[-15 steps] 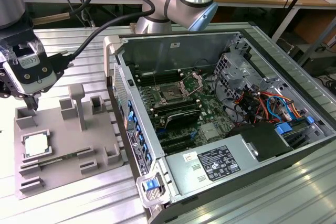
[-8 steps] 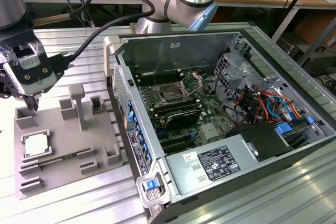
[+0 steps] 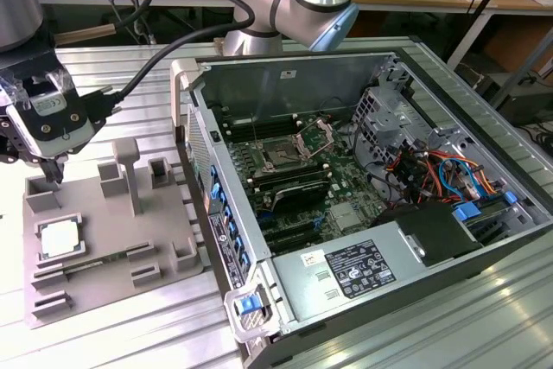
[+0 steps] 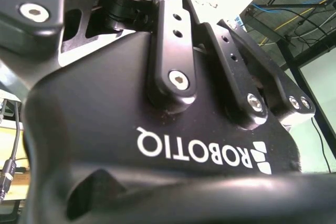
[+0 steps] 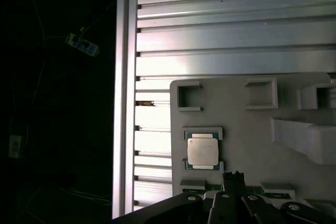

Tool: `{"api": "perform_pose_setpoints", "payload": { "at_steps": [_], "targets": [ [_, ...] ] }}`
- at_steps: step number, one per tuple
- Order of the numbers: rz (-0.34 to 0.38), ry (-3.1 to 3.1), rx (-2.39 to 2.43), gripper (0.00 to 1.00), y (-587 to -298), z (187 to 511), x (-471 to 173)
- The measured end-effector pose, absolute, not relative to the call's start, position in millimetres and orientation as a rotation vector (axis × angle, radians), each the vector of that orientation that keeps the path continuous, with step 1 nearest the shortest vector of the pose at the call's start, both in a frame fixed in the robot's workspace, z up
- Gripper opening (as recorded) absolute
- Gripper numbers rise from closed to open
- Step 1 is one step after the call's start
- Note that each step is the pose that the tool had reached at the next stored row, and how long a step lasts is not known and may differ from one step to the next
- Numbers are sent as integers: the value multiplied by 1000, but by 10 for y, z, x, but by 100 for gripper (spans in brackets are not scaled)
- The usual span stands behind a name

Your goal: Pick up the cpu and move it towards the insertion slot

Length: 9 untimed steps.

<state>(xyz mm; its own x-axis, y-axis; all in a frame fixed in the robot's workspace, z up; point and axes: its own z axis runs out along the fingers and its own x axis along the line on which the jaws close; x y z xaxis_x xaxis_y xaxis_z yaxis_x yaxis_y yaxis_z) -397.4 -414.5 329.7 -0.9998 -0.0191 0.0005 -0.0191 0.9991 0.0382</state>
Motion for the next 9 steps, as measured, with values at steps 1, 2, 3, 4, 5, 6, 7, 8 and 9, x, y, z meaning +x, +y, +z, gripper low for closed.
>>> {"api": "perform_pose_setpoints", "payload": {
  "at_steps": [1,2,3,4,5,6,7,8,9],
  "targets": [
    [-60,-3140,30,11,-4145,3295,-3974],
    [-60,-3140,30,11,-4145,3293,-3974],
    [-60,-3140,30,11,-4145,3292,-3974],
    [-60,-3140,30,11,-4145,3288,-3974],
    [-60,-3140,30,11,-4145,3283,-3974],
    [-60,-3140,30,11,-4145,3281,-3974],
    [-60,-3140,30,11,-4145,3280,-3974],
    [-60,-3140,30,11,-4145,3277,-3974],
    [-60,-3140,30,11,-4145,3275,-3974]
  ]
}}
